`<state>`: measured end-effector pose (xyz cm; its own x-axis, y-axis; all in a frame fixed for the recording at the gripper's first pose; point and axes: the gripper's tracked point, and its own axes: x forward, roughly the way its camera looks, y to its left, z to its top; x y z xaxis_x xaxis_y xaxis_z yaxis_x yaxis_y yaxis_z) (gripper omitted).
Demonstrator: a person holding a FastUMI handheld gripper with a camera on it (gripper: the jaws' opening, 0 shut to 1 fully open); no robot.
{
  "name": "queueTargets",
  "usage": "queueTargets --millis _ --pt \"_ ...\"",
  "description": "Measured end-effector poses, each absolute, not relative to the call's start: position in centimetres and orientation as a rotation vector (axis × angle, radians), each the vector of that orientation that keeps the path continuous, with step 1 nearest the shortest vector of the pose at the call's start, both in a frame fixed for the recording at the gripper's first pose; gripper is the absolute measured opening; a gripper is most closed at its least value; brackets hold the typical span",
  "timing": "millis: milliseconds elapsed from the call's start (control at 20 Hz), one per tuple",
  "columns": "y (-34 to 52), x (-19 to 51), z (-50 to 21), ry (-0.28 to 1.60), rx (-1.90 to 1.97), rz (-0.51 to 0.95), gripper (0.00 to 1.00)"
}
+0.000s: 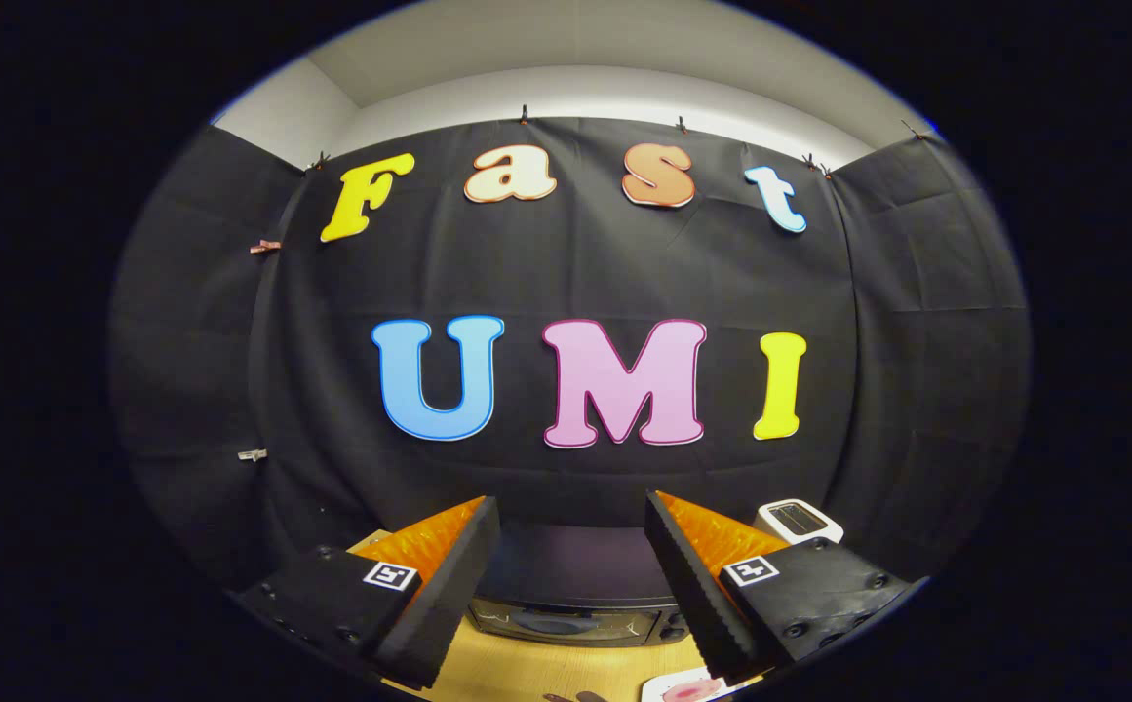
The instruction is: Open the toaster oven, put the food inside, and close the toaster oven door.
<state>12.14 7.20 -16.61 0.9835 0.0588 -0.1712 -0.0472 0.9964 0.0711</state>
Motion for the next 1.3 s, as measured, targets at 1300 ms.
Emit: queueTargets --millis 1300 --pt "9.5 16.4 -42.6 0.558 0.099 -0.063 0.97"
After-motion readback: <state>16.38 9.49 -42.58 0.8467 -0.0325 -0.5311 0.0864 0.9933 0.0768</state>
